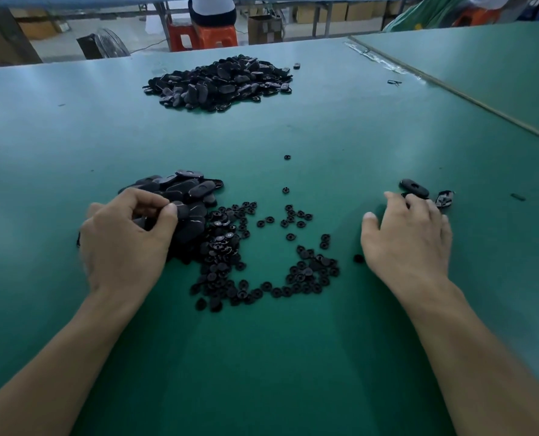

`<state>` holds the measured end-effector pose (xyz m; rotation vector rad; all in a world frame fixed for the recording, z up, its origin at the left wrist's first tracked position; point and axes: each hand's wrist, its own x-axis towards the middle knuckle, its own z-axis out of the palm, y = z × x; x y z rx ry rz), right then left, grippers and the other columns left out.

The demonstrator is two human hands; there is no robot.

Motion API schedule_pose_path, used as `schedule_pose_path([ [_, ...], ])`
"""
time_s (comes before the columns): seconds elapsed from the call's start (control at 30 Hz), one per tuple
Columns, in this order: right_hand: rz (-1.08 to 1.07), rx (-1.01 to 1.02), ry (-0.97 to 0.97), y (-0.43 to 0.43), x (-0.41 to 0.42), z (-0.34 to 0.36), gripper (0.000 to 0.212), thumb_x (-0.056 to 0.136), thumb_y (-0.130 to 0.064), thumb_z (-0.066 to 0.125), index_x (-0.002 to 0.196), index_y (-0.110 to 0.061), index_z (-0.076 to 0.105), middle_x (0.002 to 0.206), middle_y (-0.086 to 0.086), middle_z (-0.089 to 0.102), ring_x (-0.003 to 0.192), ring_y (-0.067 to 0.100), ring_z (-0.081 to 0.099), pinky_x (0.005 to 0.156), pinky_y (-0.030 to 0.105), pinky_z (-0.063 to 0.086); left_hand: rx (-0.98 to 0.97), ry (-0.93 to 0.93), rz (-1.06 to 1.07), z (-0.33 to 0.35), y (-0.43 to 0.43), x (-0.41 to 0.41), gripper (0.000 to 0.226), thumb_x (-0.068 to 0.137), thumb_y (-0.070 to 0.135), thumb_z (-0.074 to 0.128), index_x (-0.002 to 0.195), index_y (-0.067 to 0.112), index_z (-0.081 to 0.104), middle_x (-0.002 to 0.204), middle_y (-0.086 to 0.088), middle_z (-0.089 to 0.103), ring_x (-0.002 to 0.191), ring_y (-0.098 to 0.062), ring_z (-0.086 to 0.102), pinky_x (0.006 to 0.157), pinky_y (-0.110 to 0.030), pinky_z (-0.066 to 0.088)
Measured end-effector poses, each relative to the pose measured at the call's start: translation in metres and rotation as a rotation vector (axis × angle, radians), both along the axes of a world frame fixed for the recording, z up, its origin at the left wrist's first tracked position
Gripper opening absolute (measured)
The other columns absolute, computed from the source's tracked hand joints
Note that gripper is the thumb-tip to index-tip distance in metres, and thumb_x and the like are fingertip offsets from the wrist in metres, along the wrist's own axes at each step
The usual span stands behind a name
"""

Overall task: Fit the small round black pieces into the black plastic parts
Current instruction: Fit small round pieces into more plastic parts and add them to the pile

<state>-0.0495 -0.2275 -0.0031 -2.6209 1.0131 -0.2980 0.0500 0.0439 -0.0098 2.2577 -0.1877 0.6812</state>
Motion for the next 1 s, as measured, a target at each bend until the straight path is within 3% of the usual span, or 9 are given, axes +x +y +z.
schedule_pose_path([
  [0.13,0.083,-0.042,-0.103,0.004,-0.003,0.002,0.036,0.100,-0.021,0.050,0.136,-0.020,0.056,0.134,0.009,0.054,0.127,0.032,0.041,0.104,0.042,0.035,0.015,0.010,0.026,-0.004,0.002,0.005,0.013,0.084,0.033,0.074,0.087,0.038,0.063,0.097,0.001,0.055,0.098,-0.025,0.058,0.084,-0.032,0.042],
  [0.3,0.135,-0.041,-0.206,0.006,-0.002,0.003,0.026,0.099,-0.011,0.053,0.117,-0.018,0.070,0.114,0.008,0.065,0.108,0.031,0.055,0.091,0.038,0.045,-0.008,0.003,0.040,-0.004,0.001,0.005,0.016,0.084,0.025,0.072,0.094,0.035,0.065,0.101,0.005,0.049,0.080,-0.008,0.049,0.081,-0.028,0.040],
  [0.37,0.147,-0.016,-0.220,0.005,-0.001,0.001,0.024,0.098,-0.014,0.055,0.116,-0.017,0.071,0.112,0.010,0.065,0.107,0.031,0.056,0.092,0.038,0.046,-0.012,-0.009,0.036,-0.003,0.000,0.003,0.020,0.082,0.018,0.068,0.091,0.036,0.063,0.101,0.005,0.048,0.067,-0.003,0.048,0.077,-0.027,0.039],
  [0.5,0.154,0.019,-0.214,0.003,0.000,-0.002,0.026,0.099,-0.023,0.059,0.121,-0.013,0.068,0.112,0.010,0.056,0.106,0.028,0.052,0.094,0.032,0.040,-0.018,-0.035,0.025,-0.002,-0.001,0.000,0.022,0.080,0.017,0.065,0.085,0.039,0.062,0.097,0.009,0.047,0.068,0.009,0.049,0.073,-0.022,0.035],
  [0.63,0.155,0.006,-0.248,0.001,0.001,-0.004,0.023,0.102,-0.022,0.053,0.109,-0.011,0.072,0.097,0.003,0.045,0.092,0.021,0.041,0.082,0.026,0.031,-0.041,-0.055,0.019,-0.001,-0.001,0.000,0.027,0.080,0.015,0.062,0.078,0.042,0.059,0.085,0.020,0.042,0.066,-0.004,0.048,0.073,-0.028,0.039],
  [0.73,0.137,-0.003,-0.342,0.002,0.001,-0.002,0.028,0.104,-0.021,0.047,0.099,-0.007,0.070,0.088,0.005,0.054,0.082,0.022,0.045,0.073,0.028,0.031,0.007,-0.124,-0.048,-0.002,-0.004,-0.005,0.020,0.082,0.017,0.060,0.082,0.037,0.062,0.082,0.016,0.046,0.073,-0.021,0.054,0.073,-0.039,0.047],
  [0.83,0.187,0.013,-0.461,0.010,0.000,0.003,0.026,0.103,-0.023,0.050,0.092,-0.010,0.070,0.080,0.004,0.065,0.076,0.023,0.057,0.069,0.030,0.040,0.050,-0.190,-0.179,-0.002,-0.015,-0.016,0.011,0.084,0.019,0.062,0.087,0.029,0.064,0.081,0.012,0.053,0.072,-0.018,0.055,0.072,-0.028,0.049],
  [0.93,0.266,0.191,-0.591,0.026,0.000,0.009,0.015,0.099,-0.022,0.060,0.087,-0.022,0.070,0.071,-0.019,0.063,0.076,-0.001,0.063,0.063,0.003,0.039,0.035,-0.168,-0.321,-0.001,-0.031,-0.032,0.004,0.086,0.024,0.067,0.089,0.027,0.066,0.076,0.016,0.059,0.067,-0.008,0.054,0.065,-0.017,0.046],
  [1.0,0.318,0.346,-0.648,0.034,0.001,0.008,0.010,0.097,-0.021,0.064,0.093,-0.027,0.071,0.074,-0.024,0.064,0.077,-0.011,0.062,0.067,0.000,0.040,0.000,-0.118,-0.407,-0.002,-0.039,-0.041,0.008,0.086,0.033,0.069,0.092,0.027,0.069,0.075,0.017,0.062,0.068,-0.008,0.059,0.063,-0.016,0.046],
])
